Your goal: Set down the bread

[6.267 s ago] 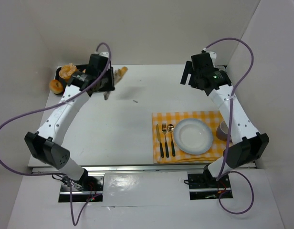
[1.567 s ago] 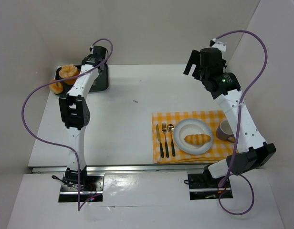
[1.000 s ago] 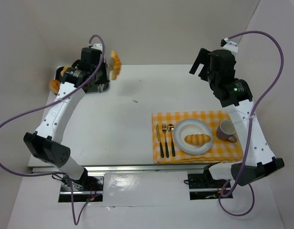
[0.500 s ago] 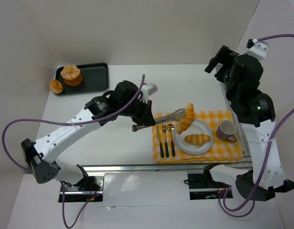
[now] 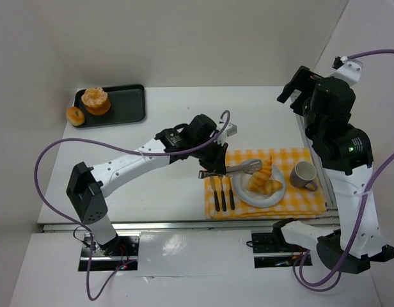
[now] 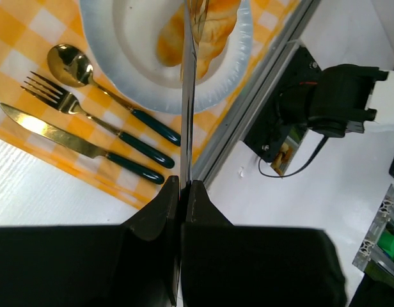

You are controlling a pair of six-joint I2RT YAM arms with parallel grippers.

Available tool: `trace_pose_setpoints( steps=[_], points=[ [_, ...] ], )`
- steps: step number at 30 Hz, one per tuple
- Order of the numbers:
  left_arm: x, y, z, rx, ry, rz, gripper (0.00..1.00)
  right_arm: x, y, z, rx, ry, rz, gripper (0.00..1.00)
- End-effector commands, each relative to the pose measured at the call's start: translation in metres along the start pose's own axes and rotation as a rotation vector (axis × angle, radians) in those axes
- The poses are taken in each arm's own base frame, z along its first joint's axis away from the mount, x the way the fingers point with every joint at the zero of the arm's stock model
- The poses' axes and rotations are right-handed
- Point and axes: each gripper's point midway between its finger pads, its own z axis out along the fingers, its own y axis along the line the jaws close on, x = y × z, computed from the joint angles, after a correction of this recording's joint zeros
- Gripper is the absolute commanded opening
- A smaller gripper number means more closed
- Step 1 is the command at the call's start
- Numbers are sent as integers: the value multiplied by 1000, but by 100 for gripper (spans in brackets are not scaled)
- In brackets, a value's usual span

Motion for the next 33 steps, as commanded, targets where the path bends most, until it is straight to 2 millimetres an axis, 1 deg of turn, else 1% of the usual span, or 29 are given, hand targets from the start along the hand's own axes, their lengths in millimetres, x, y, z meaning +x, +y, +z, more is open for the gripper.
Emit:
trace_pose_setpoints(
  steps=[1,2,4,6,8,10,11,12,13,15,17,18,19,20,21,23,24,25,26,27,28,29,30,31,33],
  points=[
    [-36,-16,-8,35,-112,76,0,-8,-8,-6,24,-22,4,100],
    [-35,-13,-4,31,-103,83,0,-8,-8,-6,24,-22,4,100],
    [-35,-10,-6,6,-99,86,0,-5,-6,-3,27,-14,-1,100],
    [-35,-5,-2,-15,-98,82,0,-7,-5,-2,24,-22,4,100],
    [-37,-6,-4,-9,-116,89,0,-3,-4,3,27,-13,-1,100],
    [-41,-4,-8,-30,-134,91,0,-4,-1,3,16,-17,3,100],
    [-39,1,-4,-54,-121,83,0,-4,-1,3,16,-17,3,100],
    [-40,3,-4,-63,-124,83,0,-1,-2,5,19,-10,-1,100],
    [-38,5,1,-85,-120,85,0,1,-1,8,22,-2,-6,100],
    [-39,10,1,-109,-127,93,0,1,-1,8,22,-2,-6,100],
    [-38,7,6,-129,-127,129,0,2,1,8,14,1,-6,100],
    [-36,11,12,-135,-112,134,0,5,0,9,17,8,-11,100],
    [-33,7,15,-123,-96,138,1,3,1,10,14,1,-6,100],
    [-34,6,21,-114,-87,149,6,7,1,11,17,8,-11,100],
    [-31,6,22,-110,-68,144,16,7,1,11,17,9,-11,100],
    [-26,0,23,-87,-39,158,30,7,1,11,17,9,-11,100],
    [-27,-2,22,-87,-39,158,50,7,1,11,17,9,-11,100],
    [-29,-10,21,-67,-44,177,55,7,1,11,17,9,-11,100],
    [-26,-9,20,-70,-33,173,58,7,1,11,17,9,-11,100],
    [-27,-10,18,-71,-30,172,59,7,1,11,17,9,-11,100],
    [-32,-13,11,-75,-48,177,60,7,1,11,17,9,-11,100],
    [-33,-12,7,-89,-55,177,60,7,1,11,17,8,-2,100],
    [-38,-15,-2,-98,-70,181,60,7,1,11,17,8,-2,100],
    [-42,-15,-5,-105,-83,183,60,7,1,11,17,8,-2,100],
    [-48,-19,-22,-122,-120,190,59,8,3,11,6,13,-2,100]
  ],
)
